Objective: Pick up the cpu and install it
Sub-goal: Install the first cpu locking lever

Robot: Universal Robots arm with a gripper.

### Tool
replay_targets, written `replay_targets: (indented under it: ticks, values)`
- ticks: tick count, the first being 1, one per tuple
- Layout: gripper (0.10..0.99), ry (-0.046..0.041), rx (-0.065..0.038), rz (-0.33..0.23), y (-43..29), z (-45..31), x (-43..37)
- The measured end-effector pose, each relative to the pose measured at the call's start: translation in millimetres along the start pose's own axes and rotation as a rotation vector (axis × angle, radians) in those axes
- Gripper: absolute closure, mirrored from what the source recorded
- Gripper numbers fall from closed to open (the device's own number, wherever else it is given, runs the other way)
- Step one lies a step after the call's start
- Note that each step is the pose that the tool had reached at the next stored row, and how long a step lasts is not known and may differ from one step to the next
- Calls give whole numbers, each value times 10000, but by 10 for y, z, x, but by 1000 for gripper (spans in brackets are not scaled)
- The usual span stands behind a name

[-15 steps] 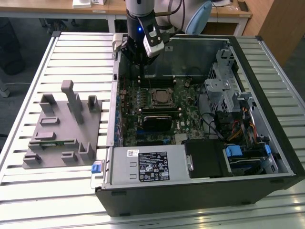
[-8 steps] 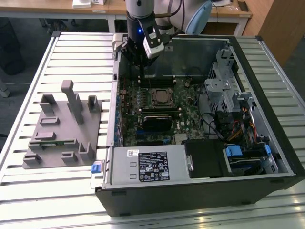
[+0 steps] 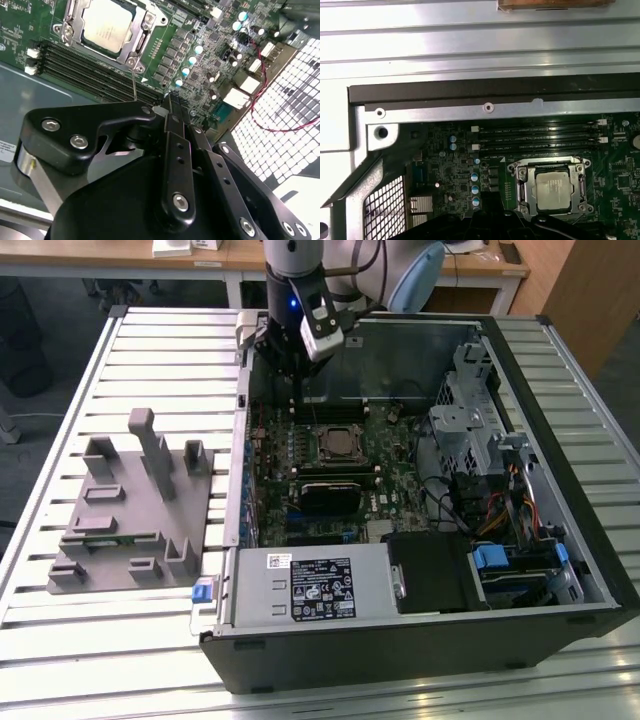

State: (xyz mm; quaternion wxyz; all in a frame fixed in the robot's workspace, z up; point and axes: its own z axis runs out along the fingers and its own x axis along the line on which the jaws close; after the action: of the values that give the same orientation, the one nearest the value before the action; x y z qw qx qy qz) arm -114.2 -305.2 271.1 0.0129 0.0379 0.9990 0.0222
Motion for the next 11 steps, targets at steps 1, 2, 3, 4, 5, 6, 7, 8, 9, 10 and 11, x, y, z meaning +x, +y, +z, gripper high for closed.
replay_targets:
  ticks: [1, 2, 3, 4, 5, 6, 7, 8, 9, 10, 11]
  values:
    - [980, -1, -1, 0, 8, 4, 1]
    - [980, -2, -2, -1, 18, 16, 2]
    - [980, -1, -2, -2, 21, 33, 2]
    - [980, 0, -1, -2, 21, 42, 2]
    - [980, -1, -1, -1, 21, 51, 3]
    - [980, -1, 0, 0, 22, 58, 3]
    - [980, 0, 1, -1, 22, 61, 3]
    - [980, 2, 2, 0, 22, 61, 3]
    - [980, 2, 2, -1, 22, 62, 3]
    - [980, -2, -2, 0, 25, 65, 4]
    - [980, -1, -1, 1, 32, 67, 4]
